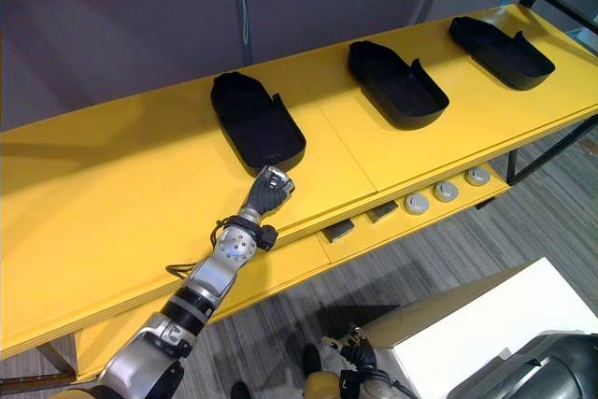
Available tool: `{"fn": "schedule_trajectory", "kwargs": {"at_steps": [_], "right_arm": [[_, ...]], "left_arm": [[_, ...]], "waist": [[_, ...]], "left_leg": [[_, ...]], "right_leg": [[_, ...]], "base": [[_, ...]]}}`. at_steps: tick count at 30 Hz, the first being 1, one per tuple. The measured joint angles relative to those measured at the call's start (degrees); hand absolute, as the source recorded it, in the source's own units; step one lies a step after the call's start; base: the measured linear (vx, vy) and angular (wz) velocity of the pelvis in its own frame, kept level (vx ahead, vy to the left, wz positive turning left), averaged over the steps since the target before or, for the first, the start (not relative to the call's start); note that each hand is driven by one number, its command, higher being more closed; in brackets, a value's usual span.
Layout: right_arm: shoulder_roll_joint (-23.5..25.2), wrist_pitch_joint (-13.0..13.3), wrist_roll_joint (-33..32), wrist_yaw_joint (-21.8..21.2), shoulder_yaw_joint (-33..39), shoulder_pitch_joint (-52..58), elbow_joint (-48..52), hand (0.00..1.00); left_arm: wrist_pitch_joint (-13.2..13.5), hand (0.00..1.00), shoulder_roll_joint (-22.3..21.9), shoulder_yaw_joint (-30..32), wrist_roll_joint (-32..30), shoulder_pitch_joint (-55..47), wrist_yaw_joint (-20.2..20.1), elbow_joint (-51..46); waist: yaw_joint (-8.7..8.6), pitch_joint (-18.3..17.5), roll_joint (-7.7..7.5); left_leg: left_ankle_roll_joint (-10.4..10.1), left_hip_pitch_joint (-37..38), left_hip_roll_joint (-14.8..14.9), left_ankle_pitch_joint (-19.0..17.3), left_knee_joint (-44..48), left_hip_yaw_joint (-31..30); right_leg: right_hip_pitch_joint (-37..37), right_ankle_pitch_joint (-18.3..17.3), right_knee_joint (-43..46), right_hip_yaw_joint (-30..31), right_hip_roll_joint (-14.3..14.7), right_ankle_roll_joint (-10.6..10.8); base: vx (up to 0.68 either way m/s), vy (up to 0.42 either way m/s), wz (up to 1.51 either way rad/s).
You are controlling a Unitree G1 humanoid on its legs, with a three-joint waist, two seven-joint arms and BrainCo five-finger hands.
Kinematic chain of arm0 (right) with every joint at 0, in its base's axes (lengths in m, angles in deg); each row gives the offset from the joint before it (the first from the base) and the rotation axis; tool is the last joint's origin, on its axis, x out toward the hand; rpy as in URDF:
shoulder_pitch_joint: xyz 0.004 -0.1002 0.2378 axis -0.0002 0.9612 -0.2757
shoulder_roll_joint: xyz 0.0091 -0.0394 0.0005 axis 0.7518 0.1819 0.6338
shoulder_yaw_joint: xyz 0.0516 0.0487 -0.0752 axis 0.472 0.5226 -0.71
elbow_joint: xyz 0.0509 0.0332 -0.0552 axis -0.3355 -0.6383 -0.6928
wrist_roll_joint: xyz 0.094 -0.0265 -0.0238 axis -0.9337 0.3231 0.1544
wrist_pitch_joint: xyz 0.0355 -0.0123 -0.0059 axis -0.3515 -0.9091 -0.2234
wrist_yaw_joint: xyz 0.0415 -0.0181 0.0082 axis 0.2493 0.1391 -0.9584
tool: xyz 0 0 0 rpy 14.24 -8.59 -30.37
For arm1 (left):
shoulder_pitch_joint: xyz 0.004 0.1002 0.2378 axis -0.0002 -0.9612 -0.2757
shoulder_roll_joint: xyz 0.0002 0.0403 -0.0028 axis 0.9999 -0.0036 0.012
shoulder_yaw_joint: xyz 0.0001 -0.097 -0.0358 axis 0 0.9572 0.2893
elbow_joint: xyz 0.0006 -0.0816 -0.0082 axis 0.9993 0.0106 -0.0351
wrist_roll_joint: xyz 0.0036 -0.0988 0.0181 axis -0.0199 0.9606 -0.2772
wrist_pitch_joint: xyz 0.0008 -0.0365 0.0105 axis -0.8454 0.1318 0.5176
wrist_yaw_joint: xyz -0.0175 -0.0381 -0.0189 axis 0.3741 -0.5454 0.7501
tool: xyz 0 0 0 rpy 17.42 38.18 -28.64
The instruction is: Walk over and take plastic housings, then place them on the shelf
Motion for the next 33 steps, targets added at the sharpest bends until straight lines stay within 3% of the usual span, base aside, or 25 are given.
{"fn": "schedule_trajectory", "kwargs": {"at_steps": [6,9,14,15,19,22,25,26,29,33], "right_arm": [[-0.8,0.29,-0.03,0.35,0.1,0.72,-0.59,0.0],[-1.56,0.46,-0.02,0.36,-0.02,0.71,-2.06,0.0],[-2.26,0.49,0.01,1.08,-0.06,0.77,-4.53,0.0],[-2.25,0.48,0.03,1.37,-0.12,1.43,-5.16,0.0],[-1.47,0.47,0.2,1.69,-0.1,3.06,-4.85,0.0],[-0.87,0.4,2.56,1.83,-1.6,4.55,-3.72,0.0],[-0.31,0.21,3.56,1.82,-3.03,4.68,-1.98,0.0],[-0.02,0.12,4.26,1.75,-4.29,4.63,-1.13,0.0],[2.4,-0.57,4.88,1.37,-5.65,4.74,0.79,0.0],[4.27,-1.5,4.99,1.31,-5.49,6.0,3.15,0.0]], "left_arm": [[4.99,1.0,1.28,2.27,0.19,-5.56,2.78,-21.75],[7.01,1.0,1.59,8.57,0.1,-13.7,4.95,-32.08],[9.93,1.0,0.65,25.3,3.24,-28.5,11.71,-42.18],[11.22,1.0,-0.22,29.85,5.39,-32.95,13.49,-42.84],[11.57,1.0,-3.35,38.72,10.06,-42.96,16.16,-42.58],[10.64,1.0,-3.94,44.52,14.29,-50.92,16.24,-38.03],[9.03,1.0,-4.72,45.98,14.33,-53.47,15.31,-29.23],[7.33,0.0,-4.95,46.31,14.52,-54.05,14.16,-23.48],[2.98,0.0,-4.9,46.1,17.18,-53.99,8.75,-9.59],[0.5,0.0,-4.64,42.68,18.12,-53.39,3.87,3.33]], "waist": [[2.44,-0.4,0.68],[4.02,-1.08,1.2],[7.11,-1.92,1.51],[8.84,-2.9,1.52],[10.57,-4.95,1.09],[12.54,-6.9,0.39],[13.19,-7.88,-0.03],[13.19,-8.2,-0.32],[13.16,-8.95,-1.43],[13.12,-9.87,-2.16]], "left_leg": [[0.05,0.31,-0.15,0.04,0.16,-1.49],[0.07,0.8,-0.12,0.0,0.35,-2.32],[0.09,0.87,-0.07,0.0,0.92,-5.35],[0.09,0.82,-0.02,0.0,0.98,-5.97],[0.24,1.11,-0.09,0.12,0.92,-8.05],[0.3,1.52,-0.25,0.08,0.9,-9.35],[0.27,1.53,-0.4,-0.38,0.96,-9.41],[0.99,1.53,-0.41,-0.96,1.26,-9.11],[0.91,1.54,-0.37,-1.14,2.08,-8.19],[1.19,1.55,-0.67,-0.98,2.25,-7.95]], "right_leg": [[1.28,-0.48,0.02,-1.28,-0.27,0.14],[2.01,-1.04,0.39,-1.93,-0.31,0.18],[3.79,-1.66,0.44,-4.78,-0.4,-0.08],[3.94,-2.04,0.75,-5.34,-0.42,-0.13],[4.6,-3.75,2.61,-7.83,-1.14,0.04],[5.28,-4.56,3.57,-9.37,-1.67,0.28],[5.51,-4.63,3.63,-9.73,-1.96,0.38],[5.52,-4.65,3.84,-9.67,-2.06,0.41],[5.6,-4.65,3.96,-9.45,-2.16,0.42],[5.68,-4.67,3.93,-9.4,-2.52,0.47]], "base": [[-0.01,-0.006,0.11],[-0.01,-0.01,0.17],[-0.02,-0.019,0.29],[-0.01,-0.02,0.32],[0.0,-0.009,0.33],[0.01,-0.001,0.22],[-0.01,0.006,0.08],[-0.02,0.021,-0.03],[-0.01,0.013,-0.09],[0.0,0.002,-0.01]]}}
